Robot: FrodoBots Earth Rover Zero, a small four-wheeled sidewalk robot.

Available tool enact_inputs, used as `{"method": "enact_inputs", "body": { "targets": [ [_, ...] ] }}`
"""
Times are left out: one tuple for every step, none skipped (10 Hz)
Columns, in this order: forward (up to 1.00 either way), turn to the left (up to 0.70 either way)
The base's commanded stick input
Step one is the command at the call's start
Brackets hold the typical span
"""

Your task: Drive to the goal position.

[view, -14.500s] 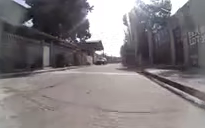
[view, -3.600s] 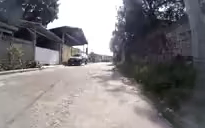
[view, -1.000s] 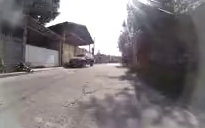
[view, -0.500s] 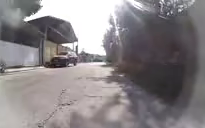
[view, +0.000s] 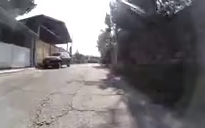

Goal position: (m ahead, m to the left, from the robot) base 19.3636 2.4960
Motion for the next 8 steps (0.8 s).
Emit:
{"method": "enact_inputs", "body": {
  "targets": [
    [1.00,0.00],
    [1.00,0.00],
    [0.53,0.00],
    [0.09,0.00],
    [0.00,0.00],
    [0.00,0.00],
    [0.00,0.00],
    [0.00,0.00]
  ]
}}
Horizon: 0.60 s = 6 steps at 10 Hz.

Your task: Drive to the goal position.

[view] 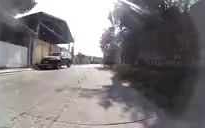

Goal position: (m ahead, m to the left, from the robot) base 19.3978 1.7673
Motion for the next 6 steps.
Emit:
{"method": "enact_inputs", "body": {
  "targets": [
    [0.00,0.00],
    [0.00,0.00],
    [0.00,0.00],
    [0.00,0.00],
    [0.00,0.00],
    [0.17,0.00]
  ]
}}
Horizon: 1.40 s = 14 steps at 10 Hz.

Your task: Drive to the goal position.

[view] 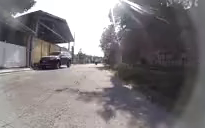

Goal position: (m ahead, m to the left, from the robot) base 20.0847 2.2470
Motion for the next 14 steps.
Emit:
{"method": "enact_inputs", "body": {
  "targets": [
    [0.43,0.00],
    [0.83,0.00],
    [0.99,0.00],
    [0.99,0.00],
    [0.99,0.00],
    [0.99,0.00],
    [0.99,0.00],
    [1.00,0.00],
    [1.00,0.00],
    [1.00,-0.05],
    [1.00,-0.24],
    [1.00,-0.40],
    [1.00,-0.28],
    [1.00,0.05]
  ]
}}
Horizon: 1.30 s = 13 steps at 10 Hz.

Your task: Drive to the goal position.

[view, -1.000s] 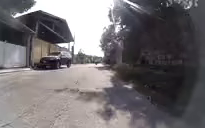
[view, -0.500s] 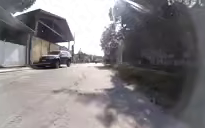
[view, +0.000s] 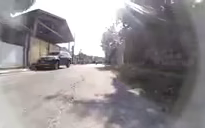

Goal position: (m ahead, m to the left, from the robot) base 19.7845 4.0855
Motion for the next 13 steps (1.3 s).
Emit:
{"method": "enact_inputs", "body": {
  "targets": [
    [1.00,0.00],
    [1.00,0.00],
    [1.00,0.00],
    [1.00,0.00],
    [1.00,0.00],
    [1.00,0.00],
    [1.00,0.00],
    [1.00,0.00],
    [1.00,0.00],
    [1.00,0.00],
    [1.00,0.00],
    [1.00,0.00],
    [1.00,0.00]
  ]
}}
